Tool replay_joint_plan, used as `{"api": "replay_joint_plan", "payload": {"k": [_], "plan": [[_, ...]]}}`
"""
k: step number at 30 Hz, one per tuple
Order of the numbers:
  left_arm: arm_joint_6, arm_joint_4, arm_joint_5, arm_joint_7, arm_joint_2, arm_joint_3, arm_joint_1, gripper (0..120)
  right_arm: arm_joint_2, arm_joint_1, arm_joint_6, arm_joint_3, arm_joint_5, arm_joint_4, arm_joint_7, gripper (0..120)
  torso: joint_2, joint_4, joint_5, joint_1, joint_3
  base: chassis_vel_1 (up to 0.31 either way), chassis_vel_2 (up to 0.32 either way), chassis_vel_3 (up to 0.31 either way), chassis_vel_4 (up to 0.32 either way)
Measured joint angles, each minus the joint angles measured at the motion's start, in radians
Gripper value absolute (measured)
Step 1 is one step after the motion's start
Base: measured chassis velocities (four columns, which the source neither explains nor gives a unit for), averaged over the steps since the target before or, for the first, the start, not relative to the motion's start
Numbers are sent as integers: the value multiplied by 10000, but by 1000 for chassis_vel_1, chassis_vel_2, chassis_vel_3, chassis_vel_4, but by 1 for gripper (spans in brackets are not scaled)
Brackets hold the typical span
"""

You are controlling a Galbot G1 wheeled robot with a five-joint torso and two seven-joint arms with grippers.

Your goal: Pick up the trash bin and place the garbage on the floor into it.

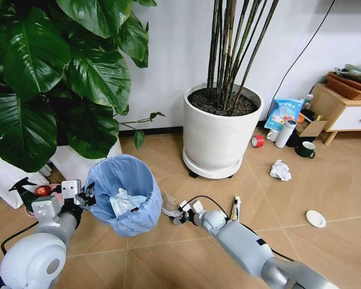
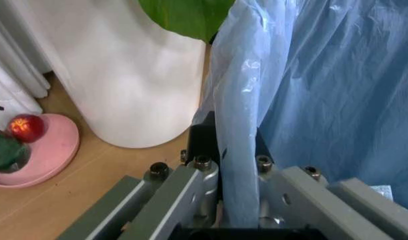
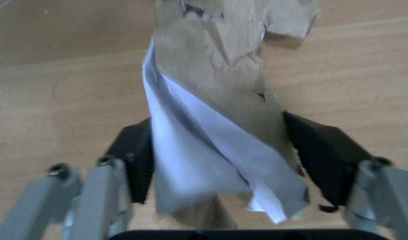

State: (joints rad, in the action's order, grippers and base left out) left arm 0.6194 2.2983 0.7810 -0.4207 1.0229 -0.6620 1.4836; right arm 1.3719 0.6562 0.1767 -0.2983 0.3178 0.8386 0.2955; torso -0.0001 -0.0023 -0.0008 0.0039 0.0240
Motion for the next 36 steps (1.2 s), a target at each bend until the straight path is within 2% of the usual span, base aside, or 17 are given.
{"api": "replay_joint_plan", "payload": {"k": [4, 6, 8, 11, 12, 14, 16, 18, 25, 28, 29, 32, 35, 36], "plan": [[-2, 0, 0, 3, 3, 4, -12, 0, 18, 48, -32, 64, -50, -26, 1, 53, 0, -1, 0, 0, 0, 0, 0, 0, 0], [-3, -3, 2, 8, 3, -1, -11, 0, 24, 82, -44, 133, -74, -27, -12, 41, 0, 0, 0, 0, 0, 0, 0, 0, 0], [-3, -4, 3, 10, 3, -3, -10, 0, 22, 84, -50, 148, -79, -28, -17, 39, 0, 0, 0, 0, 0, 0, 0, 0, 0], [-6, -5, 5, 21, 5, -10, -7, 0, 1, 87, -64, 220, -93, -33, -33, 22, 0, 0, 0, 0, 0, 0, 0, 0, 0], [-6, -5, 5, 21, 5, -10, -7, 0, 1, 87, -64, 220, -93, -33, -33, 22, 0, 0, 0, 0, 0, 0, 0, 0, 0], [-7, -18, 5, 28, 6, -11, -6, 0, -26, 104, -66, 265, -92, -8, -38, 12, 0, 0, 0, 0, 0, 0, 0, 0, 0], [-7, -23, 6, 30, 6, -11, -9, 0, -38, 119, -68, 297, -92, 25, -42, 9, 0, 0, 0, 0, 0, 0, 0, 0, 0], [-9, -41, 11, 35, 0, -10, -24, 0, -63, 178, -95, 423, -88, 159, -110, 0, 0, 1, 1, 0, 0, 0, 0, 0, 0], [-15, -105, 61, 58, -58, 2, -59, 0, -332, 472, -384, 1036, 154, 1011, -475, 0, 0, 0, 3, 0, 0, 0, 0, 0, 0], [-15, -169, 105, 60, -167, 49, -90, 0, -816, 838, -407, 1523, 320, 2165, -525, 0, 0, 1, 3, 0, 0, 0, 0, 0, 0], [-15, -169, 105, 60, -167, 49, -90, 0, -816, 838, -407, 1523, 320, 2165, -525, 0, 0, 1, 3, 0, 0, 0, 0, 0, 0], [27, -316, 158, 63, -277, 165, -163, 0, -1527, 1267, -377, 2034, 512, 3742, -526, 0, 0, -1, 2, 0, -1, 0, 0, 0, 0], [69, -410, 173, 63, -340, 253, -198, 0, -1892, 1423, -330, 2298, 637, 4436, -526, 0, 0, 0, 5, 0, 0, 0, 0, 0, 0], [125, -532, 205, 63, -417, 374, -258, 0, -2373, 1561, -241, 2609, 848, 5303, -535, 0, 0, 0, 3, 0, 0, 0, 0, 0, 0]]}}
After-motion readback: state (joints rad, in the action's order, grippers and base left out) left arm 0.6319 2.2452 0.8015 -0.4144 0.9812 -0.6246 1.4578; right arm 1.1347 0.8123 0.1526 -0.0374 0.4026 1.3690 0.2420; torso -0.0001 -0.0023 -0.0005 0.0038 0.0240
